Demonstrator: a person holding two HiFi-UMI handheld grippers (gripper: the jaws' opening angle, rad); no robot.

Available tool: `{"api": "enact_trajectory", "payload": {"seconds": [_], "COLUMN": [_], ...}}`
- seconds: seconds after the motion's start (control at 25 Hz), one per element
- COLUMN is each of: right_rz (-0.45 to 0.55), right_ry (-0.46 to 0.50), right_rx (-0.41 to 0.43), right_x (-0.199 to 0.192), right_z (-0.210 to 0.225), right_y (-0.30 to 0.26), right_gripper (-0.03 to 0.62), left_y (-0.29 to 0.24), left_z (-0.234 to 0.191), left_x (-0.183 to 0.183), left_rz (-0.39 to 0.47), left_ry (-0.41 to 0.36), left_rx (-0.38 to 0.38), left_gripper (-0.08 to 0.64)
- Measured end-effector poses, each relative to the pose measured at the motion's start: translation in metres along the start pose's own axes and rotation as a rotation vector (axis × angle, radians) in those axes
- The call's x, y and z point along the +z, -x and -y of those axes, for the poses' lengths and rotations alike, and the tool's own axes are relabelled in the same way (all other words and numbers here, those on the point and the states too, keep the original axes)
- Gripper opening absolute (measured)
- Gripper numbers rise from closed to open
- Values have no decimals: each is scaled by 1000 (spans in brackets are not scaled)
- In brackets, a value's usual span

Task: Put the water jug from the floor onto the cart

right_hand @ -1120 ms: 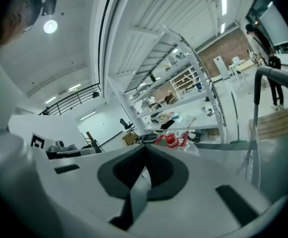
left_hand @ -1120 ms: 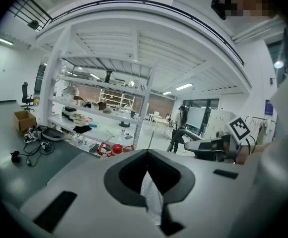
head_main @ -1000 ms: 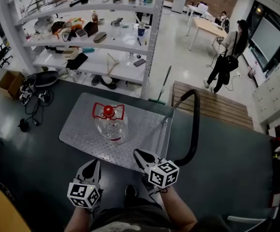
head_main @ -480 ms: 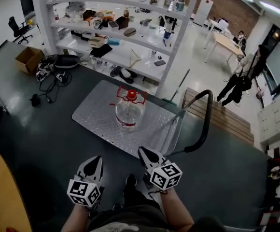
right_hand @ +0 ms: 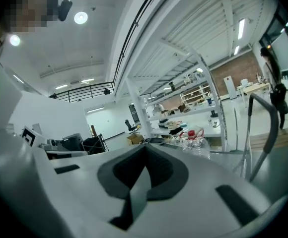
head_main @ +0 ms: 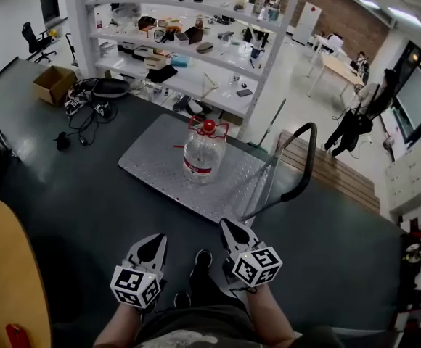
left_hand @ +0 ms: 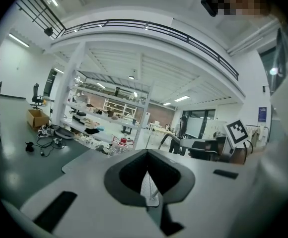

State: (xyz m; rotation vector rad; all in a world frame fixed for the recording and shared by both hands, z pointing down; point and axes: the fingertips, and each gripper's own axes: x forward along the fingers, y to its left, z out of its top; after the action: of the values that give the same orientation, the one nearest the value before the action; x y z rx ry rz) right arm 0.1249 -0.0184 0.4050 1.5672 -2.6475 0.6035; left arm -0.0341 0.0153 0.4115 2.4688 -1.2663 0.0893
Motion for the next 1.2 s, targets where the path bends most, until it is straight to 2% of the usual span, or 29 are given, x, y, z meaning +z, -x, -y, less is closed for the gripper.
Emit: {"api": "enact_trajectory", "payload": {"seconds": [0.24,0.44,0.8,0.92,1.08,1.2], "right_rz": [18,36,60,75,109,97], "right_ry": [4,2,-14,-16,-65,-53], "right_rx": [-107,-163,-151,-153,-162,-174], "right_x": [-12,-15,-23,-30,-37,-44], "right_z": [0,10,27,36,51,57], "right_y": [66,96,144,176,220,250], "right_gripper": [-9,-9,-9,-9,-9,-9], "left_y": [18,19,28,32,40,51], "left_z": [36,68,105,130,170,197], "left_x": [-16,-10,-29,-43,-55,-60], "left_rz": [0,25,10,-3,-3,8], "left_ry": [31,-26,-38,-33,-56,-57], "left_rx": [-66,-116,-80,-72,-73,-60], "left_gripper": [9,8,8,8,8,8]}}
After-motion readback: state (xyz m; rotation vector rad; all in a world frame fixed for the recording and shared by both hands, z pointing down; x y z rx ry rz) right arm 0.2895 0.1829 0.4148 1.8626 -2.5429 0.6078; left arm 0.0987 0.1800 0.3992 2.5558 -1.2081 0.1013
